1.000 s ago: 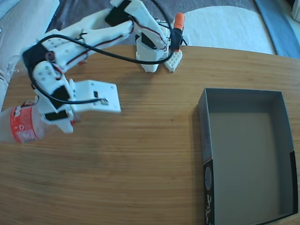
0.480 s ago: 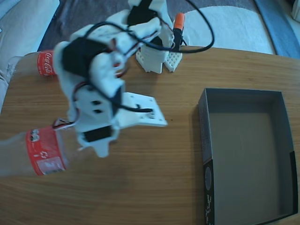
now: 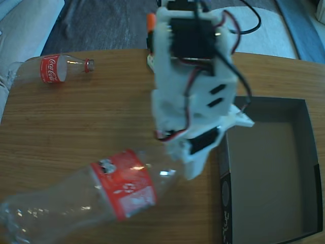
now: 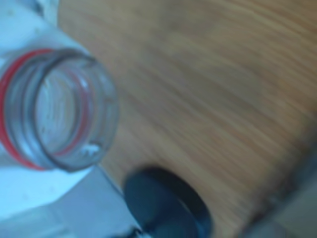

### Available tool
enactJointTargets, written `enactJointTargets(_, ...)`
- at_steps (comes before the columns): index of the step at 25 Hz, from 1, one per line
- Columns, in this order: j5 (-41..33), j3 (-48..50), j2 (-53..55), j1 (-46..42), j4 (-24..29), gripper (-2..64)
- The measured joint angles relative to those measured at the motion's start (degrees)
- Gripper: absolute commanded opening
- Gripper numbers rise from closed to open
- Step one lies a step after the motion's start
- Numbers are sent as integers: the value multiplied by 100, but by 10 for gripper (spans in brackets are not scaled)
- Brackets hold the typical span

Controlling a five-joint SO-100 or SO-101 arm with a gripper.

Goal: Grasp the bottles and put them in the box.

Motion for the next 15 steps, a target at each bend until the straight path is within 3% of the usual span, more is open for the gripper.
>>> enactJointTargets(15,1450,264,0,-3375,0,-3)
